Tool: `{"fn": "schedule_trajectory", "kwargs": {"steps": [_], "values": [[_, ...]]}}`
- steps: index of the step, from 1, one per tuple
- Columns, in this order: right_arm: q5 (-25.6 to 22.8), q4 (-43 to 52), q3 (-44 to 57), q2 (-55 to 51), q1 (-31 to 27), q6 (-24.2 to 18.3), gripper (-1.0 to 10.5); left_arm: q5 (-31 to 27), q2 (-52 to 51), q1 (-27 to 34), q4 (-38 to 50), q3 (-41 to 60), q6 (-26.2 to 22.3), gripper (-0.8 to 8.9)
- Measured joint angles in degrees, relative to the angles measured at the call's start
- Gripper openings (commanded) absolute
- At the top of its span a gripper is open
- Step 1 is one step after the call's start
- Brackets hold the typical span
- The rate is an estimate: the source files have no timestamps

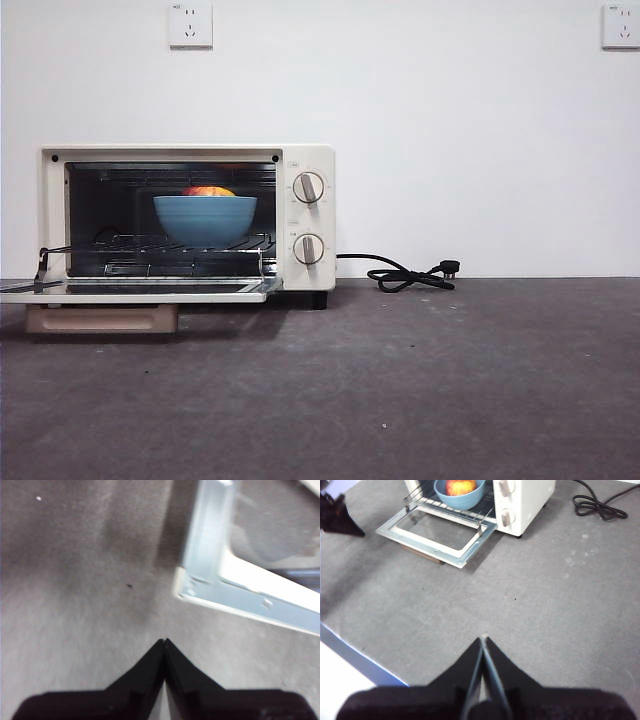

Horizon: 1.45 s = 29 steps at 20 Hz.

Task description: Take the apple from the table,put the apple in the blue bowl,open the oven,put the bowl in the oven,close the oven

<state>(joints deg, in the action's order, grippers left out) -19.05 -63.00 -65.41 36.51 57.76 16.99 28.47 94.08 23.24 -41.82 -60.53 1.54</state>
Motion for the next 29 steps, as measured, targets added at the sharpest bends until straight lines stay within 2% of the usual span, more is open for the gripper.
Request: {"fn": "schedule_trajectory", "kwargs": {"steps": [3,8,11,17,21,24,29], "values": [[-0.63,0.00,0.00,0.00,0.00,1.40,0.0,3.56,3.58,0.00,4.26,0.00,2.51,-0.08],[-1.57,0.00,0.02,0.00,0.00,3.43,0.0,5.49,7.82,0.00,7.85,0.00,6.05,-0.08],[-2.64,0.00,0.02,0.00,0.00,4.22,0.0,8.55,8.22,0.09,11.21,0.00,8.07,-0.08],[-4.20,0.00,0.02,0.00,0.00,4.92,0.0,11.85,8.22,0.50,11.91,0.00,9.92,-0.08],[-4.52,0.00,0.02,0.00,0.00,4.96,0.0,19.02,8.24,1.05,15.21,0.00,11.47,-0.08],[-4.52,0.00,0.02,0.00,0.00,4.96,0.0,26.36,8.24,1.07,19.37,0.00,15.87,-0.08],[-4.52,0.00,0.02,0.00,0.00,4.94,0.0,33.46,8.24,0.94,27.26,0.00,24.65,-0.08]]}}
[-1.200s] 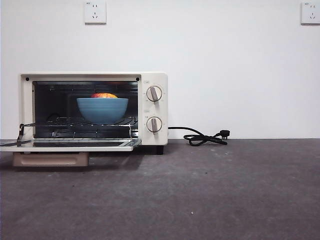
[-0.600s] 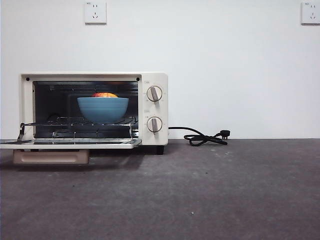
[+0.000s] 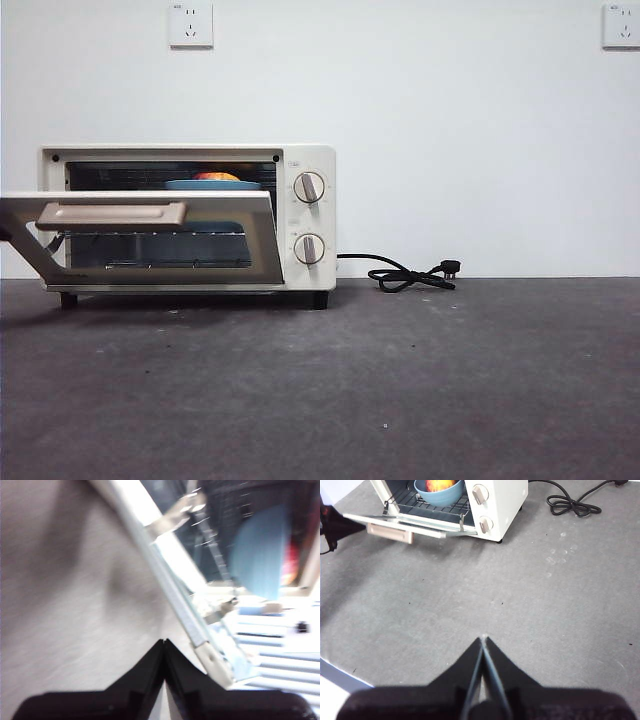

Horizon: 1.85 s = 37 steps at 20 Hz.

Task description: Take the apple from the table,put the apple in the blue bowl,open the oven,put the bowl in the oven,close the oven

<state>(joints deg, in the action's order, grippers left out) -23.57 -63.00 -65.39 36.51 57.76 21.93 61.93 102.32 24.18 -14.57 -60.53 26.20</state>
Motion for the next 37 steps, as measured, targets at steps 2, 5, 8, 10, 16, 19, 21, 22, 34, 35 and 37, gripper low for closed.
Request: {"fn": "schedule_trajectory", "kwargs": {"steps": [2,5,8,10,16,19,21,22,34,35,37], "values": [[0.00,0.00,0.00,0.00,0.00,0.00,0.0,1.07,-0.02,-0.11,2.71,0.00,3.32,-0.08],[-0.46,0.00,0.00,0.00,0.00,0.00,0.0,2.01,-0.02,-0.24,7.37,0.00,8.37,-0.08],[-0.46,0.00,0.00,0.00,0.00,0.00,0.0,2.14,-0.09,-0.26,11.65,-0.02,13.27,-0.08],[-0.61,0.00,0.00,0.00,0.00,0.00,0.0,2.19,-0.09,-0.33,13.42,-0.59,16.02,-0.08],[-1.75,0.00,0.00,0.00,0.00,0.00,0.0,2.32,-0.11,-1.18,13.79,-7.32,19.54,-0.08],[-2.10,0.00,0.00,0.00,0.00,0.00,0.0,2.32,-0.28,-1.92,13.88,-10.10,19.93,-0.08],[-3.93,0.00,0.00,0.00,0.00,0.00,0.0,2.75,-0.33,-2.62,13.81,-10.40,19.98,-0.08],[-5.29,0.00,0.00,0.00,0.00,0.02,0.0,3.39,-0.33,-2.97,13.75,-10.40,19.98,-0.08],[-8.83,-0.59,0.00,0.00,0.00,0.15,0.0,-3.63,-24.35,-5.77,-15.69,-10.40,-7.06,-0.06],[-8.83,-0.59,0.00,0.00,0.00,0.15,0.0,-8.79,-28.70,-6.01,-19.76,-10.40,-12.22,-0.06],[-8.83,-0.59,0.00,0.00,0.00,0.13,0.0,-19.52,-37.05,-7.10,-25.70,-10.40,-19.32,-0.04]]}}
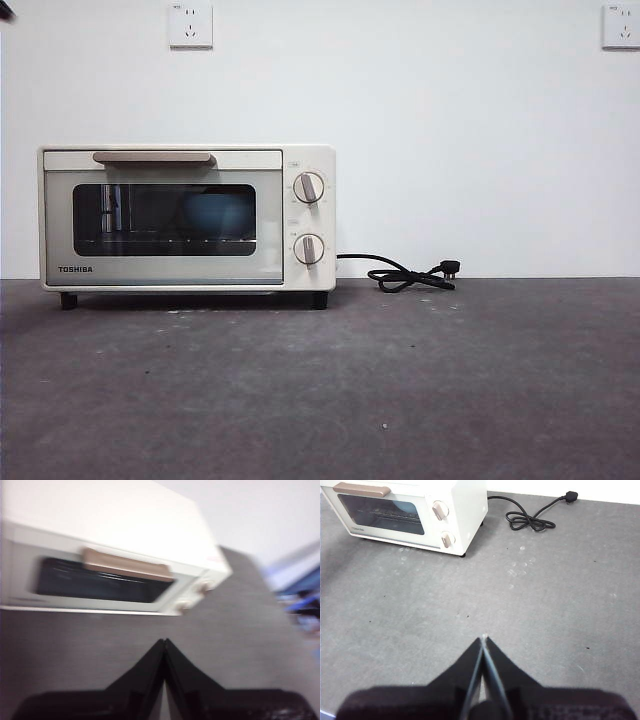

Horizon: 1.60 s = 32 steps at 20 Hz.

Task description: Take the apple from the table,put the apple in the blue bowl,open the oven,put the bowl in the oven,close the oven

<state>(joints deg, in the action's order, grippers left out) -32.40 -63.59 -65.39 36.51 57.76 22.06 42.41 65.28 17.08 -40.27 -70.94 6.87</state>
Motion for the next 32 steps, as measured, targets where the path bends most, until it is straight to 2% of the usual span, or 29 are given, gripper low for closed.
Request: {"fn": "schedule_trajectory", "kwargs": {"steps": [2,5,8,13,15,17,19,21,26,29,32], "values": [[-0.02,0.00,0.00,0.00,0.00,0.02,0.0,-6.25,-7.34,-1.77,-4.09,0.00,-3.91,-0.04],[0.00,-0.02,0.00,0.00,0.00,0.02,0.0,-4.79,-15.30,-4.02,-9.03,0.00,-5.57,-0.04],[-0.02,-0.02,0.00,0.00,0.00,0.02,0.0,-3.21,-20.31,-4.52,-9.18,0.00,-5.92,-0.04],[-0.02,-0.02,0.00,0.00,0.00,0.02,0.0,-3.19,-21.77,-4.59,-9.18,0.00,-6.29,-0.04],[-0.02,-0.02,0.00,0.00,0.00,0.00,0.0,-5.42,-21.42,-4.85,-9.31,0.00,-10.60,-0.04],[-0.04,-0.02,0.00,0.02,0.00,0.02,0.0,-10.64,-21.29,-5.40,-8.87,0.46,-14.95,-0.04],[-0.02,-0.02,0.00,0.02,0.00,0.02,0.0,-14.97,-23.65,-7.76,-3.72,4.57,-17.29,-0.04],[-0.04,-0.02,0.00,0.00,0.00,0.02,0.0,-17.33,-28.30,-10.58,5.57,12.44,-18.32,-0.04],[-0.02,-0.02,0.00,0.00,0.00,0.02,0.0,-25.62,-42.86,-15.23,32.09,39.34,-18.12,-0.04],[-0.04,-0.02,0.00,0.00,0.00,0.02,0.0,-32.33,-49.33,-16.44,35.82,53.40,-16.44,-0.04],[-0.04,-0.02,0.00,0.02,0.00,0.00,0.0,-34.18,-54.97,-16.57,37.20,61.61,-15.87,-0.04]]}}
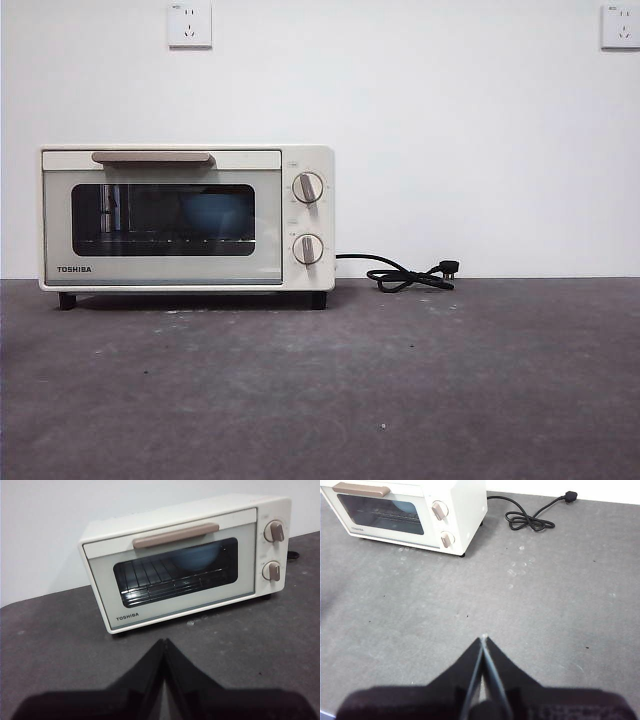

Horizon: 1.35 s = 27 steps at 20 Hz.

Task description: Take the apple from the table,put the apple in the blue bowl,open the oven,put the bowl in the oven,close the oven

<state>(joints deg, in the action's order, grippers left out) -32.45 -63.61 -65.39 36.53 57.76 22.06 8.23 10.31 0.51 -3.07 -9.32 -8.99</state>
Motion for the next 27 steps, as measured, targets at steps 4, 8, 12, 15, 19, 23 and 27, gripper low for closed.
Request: {"fn": "schedule_trajectory", "kwargs": {"steps": [4,8,12,15,19,23,27], "values": [[0.00,0.00,0.00,0.00,0.00,0.02,0.0,-0.61,-7.32,-0.04,1.05,6.25,0.98,-0.04],[-0.02,-0.02,0.00,-0.02,0.00,0.02,0.0,-4.85,-9.94,-0.09,-5.11,8.31,4.22,-0.03],[-0.07,-0.02,0.00,0.00,0.00,0.00,0.0,-10.47,-9.97,-0.22,-7.19,8.31,9.16,-0.03],[-0.09,-0.04,0.00,0.00,0.00,0.02,0.0,-9.18,-9.94,-0.28,-7.13,8.31,9.77,-0.04],[-0.09,-0.04,0.00,0.00,0.00,0.00,0.0,-9.20,-9.40,-0.31,-7.13,8.31,10.14,-0.04],[-0.09,-0.04,0.00,0.00,0.00,0.00,0.0,-9.22,-9.40,-0.31,-7.10,8.31,10.14,-0.03],[-0.09,-0.04,0.00,0.00,0.00,0.02,0.0,-9.20,-9.40,-0.31,-7.10,8.31,10.14,-0.03]]}}
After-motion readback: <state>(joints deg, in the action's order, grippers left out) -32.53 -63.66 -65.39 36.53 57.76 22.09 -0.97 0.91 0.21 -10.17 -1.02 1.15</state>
